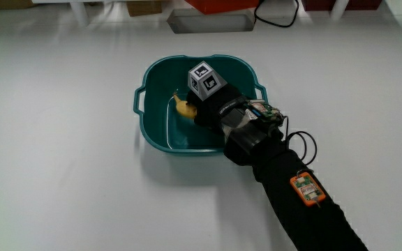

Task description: Place banana into plate

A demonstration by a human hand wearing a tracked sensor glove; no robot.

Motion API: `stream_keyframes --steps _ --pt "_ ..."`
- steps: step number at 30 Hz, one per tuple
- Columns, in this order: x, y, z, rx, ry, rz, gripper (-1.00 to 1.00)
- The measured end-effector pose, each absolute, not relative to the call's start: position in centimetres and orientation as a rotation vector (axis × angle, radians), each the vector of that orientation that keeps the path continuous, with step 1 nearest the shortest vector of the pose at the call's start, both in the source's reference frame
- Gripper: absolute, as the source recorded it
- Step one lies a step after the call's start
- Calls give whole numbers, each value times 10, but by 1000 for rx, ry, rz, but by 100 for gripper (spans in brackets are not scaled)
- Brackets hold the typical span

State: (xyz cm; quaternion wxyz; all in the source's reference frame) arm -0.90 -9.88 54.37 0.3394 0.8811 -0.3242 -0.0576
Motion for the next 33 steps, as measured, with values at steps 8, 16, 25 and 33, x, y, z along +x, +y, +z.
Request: stream_keyframes --steps 8,16,25,33 --pt "-9 -92 563 2240 -835 -190 0" --pt "-8 -91 574 2212 -803 -224 0" --pt "-4 -91 574 2203 -809 -203 -14" --pt "-1 -91 576 2188 -795 -202 -41"
